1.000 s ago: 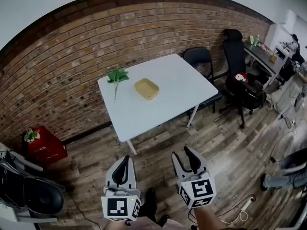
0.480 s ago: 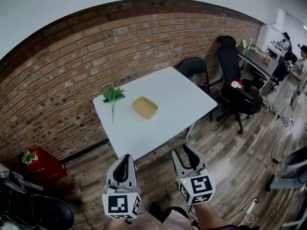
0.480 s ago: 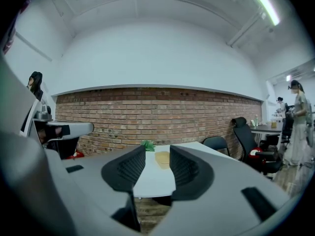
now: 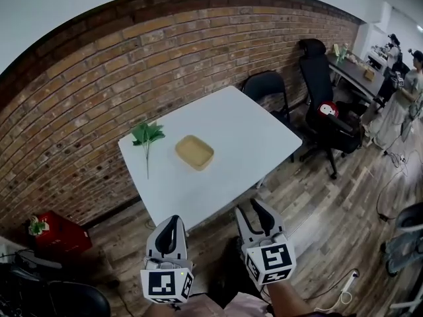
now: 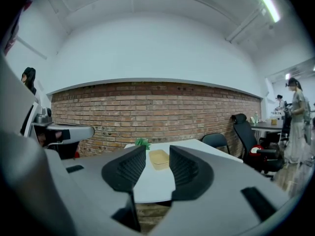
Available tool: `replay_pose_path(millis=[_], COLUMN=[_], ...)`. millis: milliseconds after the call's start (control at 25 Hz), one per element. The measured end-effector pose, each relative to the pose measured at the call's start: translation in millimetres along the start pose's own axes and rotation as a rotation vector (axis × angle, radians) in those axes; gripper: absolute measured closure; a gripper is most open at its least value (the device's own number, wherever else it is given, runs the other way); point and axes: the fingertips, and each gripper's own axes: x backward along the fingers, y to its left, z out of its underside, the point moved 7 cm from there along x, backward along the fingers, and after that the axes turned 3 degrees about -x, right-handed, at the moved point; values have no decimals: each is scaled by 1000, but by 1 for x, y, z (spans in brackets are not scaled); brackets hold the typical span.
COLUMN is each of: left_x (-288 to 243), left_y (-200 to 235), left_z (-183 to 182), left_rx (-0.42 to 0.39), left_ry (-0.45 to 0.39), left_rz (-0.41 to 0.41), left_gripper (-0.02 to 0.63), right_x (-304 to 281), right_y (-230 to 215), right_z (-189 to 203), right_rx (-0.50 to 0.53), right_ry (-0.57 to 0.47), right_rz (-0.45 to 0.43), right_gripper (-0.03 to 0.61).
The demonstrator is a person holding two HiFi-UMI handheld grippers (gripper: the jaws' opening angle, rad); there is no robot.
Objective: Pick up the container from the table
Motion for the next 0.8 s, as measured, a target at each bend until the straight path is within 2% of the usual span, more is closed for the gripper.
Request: replay_pose_path(millis=[360,560,800], left_x=[-92,-148,-197], left_y=[10,21,32], left_z=[16,7,-13], left_rx=[-24,-34,-42], left_ry=[50,64,31], left_rz=[-43,-103,-172], left_gripper=[606,606,606], right_x=[-95,-160,-218], right_y=[-55,-83,-101], right_z=[17,1,-30], right_rx=[-44,-43,-14], right_ry=[57,68,39], right_rz=[-63,-133,-210], right_gripper=[426,426,428])
